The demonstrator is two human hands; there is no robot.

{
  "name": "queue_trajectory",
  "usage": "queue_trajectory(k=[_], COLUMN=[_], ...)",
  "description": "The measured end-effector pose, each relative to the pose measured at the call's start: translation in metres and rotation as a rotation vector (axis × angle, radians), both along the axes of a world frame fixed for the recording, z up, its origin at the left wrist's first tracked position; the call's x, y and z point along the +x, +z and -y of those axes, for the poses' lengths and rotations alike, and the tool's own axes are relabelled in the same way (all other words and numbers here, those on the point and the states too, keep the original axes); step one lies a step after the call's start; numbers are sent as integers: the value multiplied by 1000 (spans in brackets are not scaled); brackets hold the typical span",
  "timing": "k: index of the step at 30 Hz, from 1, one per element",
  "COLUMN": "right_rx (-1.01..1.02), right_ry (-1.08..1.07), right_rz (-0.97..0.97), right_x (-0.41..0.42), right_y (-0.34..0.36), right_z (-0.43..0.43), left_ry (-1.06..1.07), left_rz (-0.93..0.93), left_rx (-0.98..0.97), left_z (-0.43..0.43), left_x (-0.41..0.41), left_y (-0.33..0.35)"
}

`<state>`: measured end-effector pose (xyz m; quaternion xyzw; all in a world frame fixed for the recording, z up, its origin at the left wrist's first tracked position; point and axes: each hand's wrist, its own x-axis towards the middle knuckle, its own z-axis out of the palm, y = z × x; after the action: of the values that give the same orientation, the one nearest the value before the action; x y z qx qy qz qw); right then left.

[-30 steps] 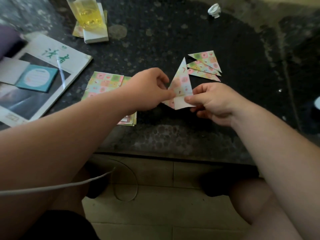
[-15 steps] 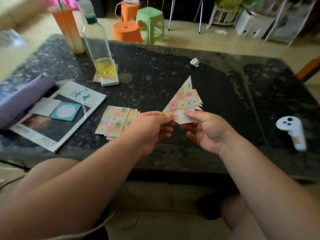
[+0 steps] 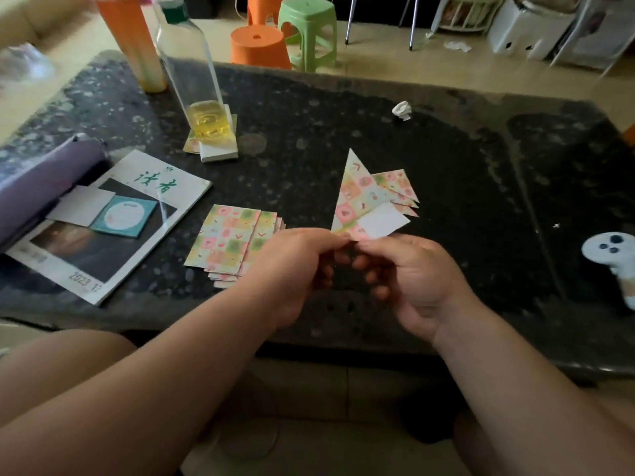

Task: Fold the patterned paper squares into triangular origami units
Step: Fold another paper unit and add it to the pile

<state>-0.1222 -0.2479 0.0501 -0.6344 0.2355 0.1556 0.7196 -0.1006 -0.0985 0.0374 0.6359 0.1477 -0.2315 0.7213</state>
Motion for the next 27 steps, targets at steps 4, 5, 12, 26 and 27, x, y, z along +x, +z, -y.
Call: queue_trajectory(k=[4,5,12,26,27], right_rx=[-31,-37,-79,-151,-142], right_ry=[5,19,147,185,183], right_rz=[-35,-36,-48,22,25], right_x=[14,17,29,28,28], right_y=[-2,-3,-1,-17,-18], right_z=[4,4,19,31,31], left_ry=[-55,-66,22,-286,-293], left_rz=[72,72,-18,-71,-72], left_rx=[33,30,15,103,102], left_z=[-4,-5,-20,-32,-31], left_x=[10,13,41,18,17], left_y=[-4,-6,-4,-16,-17])
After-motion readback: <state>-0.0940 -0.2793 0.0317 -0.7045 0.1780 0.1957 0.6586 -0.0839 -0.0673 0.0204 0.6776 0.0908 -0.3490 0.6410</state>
